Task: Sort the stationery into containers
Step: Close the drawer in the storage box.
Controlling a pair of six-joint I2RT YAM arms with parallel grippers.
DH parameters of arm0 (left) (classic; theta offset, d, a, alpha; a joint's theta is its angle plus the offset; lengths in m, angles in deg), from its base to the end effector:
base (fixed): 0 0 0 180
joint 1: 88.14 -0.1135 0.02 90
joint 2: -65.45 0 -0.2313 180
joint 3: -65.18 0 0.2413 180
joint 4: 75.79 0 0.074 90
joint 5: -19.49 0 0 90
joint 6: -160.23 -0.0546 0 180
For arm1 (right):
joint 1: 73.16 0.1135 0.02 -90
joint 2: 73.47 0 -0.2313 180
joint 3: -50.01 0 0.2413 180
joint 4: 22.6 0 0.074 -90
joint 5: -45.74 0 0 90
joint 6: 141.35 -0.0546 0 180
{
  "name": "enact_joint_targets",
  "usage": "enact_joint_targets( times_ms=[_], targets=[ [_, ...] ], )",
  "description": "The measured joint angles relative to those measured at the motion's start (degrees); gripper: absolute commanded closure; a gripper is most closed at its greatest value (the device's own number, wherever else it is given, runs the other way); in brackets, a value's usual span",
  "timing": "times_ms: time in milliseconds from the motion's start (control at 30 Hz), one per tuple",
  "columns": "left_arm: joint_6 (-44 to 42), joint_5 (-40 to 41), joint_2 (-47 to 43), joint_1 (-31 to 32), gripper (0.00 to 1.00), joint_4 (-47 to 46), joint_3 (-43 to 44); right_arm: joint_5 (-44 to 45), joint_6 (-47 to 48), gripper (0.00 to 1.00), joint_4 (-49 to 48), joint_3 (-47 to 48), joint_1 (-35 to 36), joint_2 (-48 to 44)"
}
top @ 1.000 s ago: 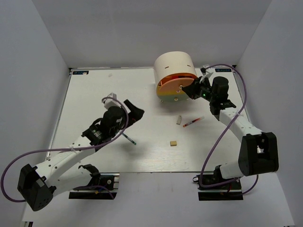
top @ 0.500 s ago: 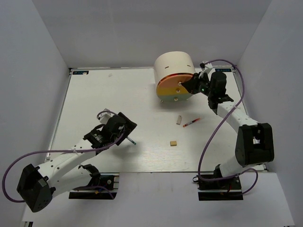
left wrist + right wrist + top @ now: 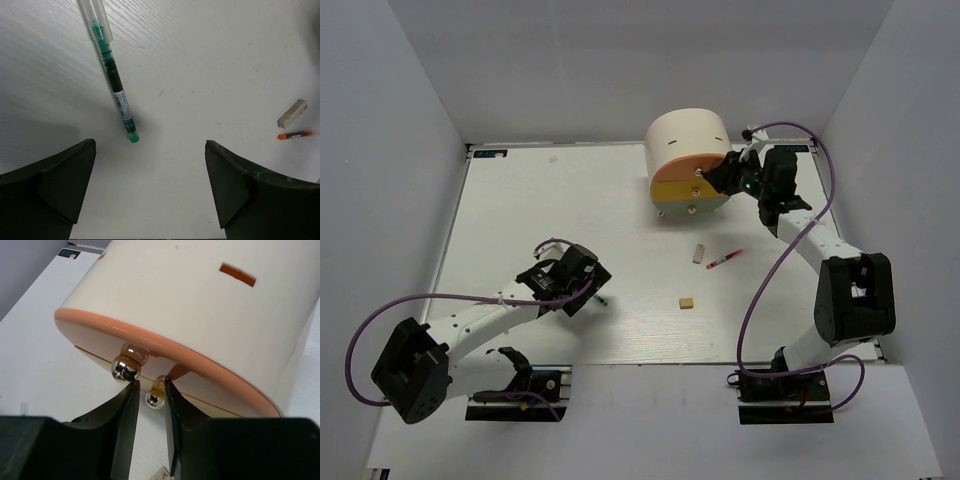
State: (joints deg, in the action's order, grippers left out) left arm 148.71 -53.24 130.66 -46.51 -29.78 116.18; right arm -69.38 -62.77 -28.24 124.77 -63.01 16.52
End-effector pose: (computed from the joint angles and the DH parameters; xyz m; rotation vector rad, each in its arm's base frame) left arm 0.1749 -0.1338 0.1548 -0.9207 2.4317 -0.4016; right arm 0.3646 0.0888 0.2608 -0.3078 1.7403 0.6548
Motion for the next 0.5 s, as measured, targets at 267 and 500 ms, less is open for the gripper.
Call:
enact_joint_targets(
  times_ms=[267,500],
  targets=[
    [0.07,-1.14,2.86,0.00,0.00,-0.39,0.00,-0.44,-0.46,0.67,0.11,0.50,-0.46,0.50],
    [0.09,-1.75,4.39,0.00,0.01,-0.81,0.00,-2.38,-2.10,0.58,0.35,-1.40,-0.50,0.50]
  ],
)
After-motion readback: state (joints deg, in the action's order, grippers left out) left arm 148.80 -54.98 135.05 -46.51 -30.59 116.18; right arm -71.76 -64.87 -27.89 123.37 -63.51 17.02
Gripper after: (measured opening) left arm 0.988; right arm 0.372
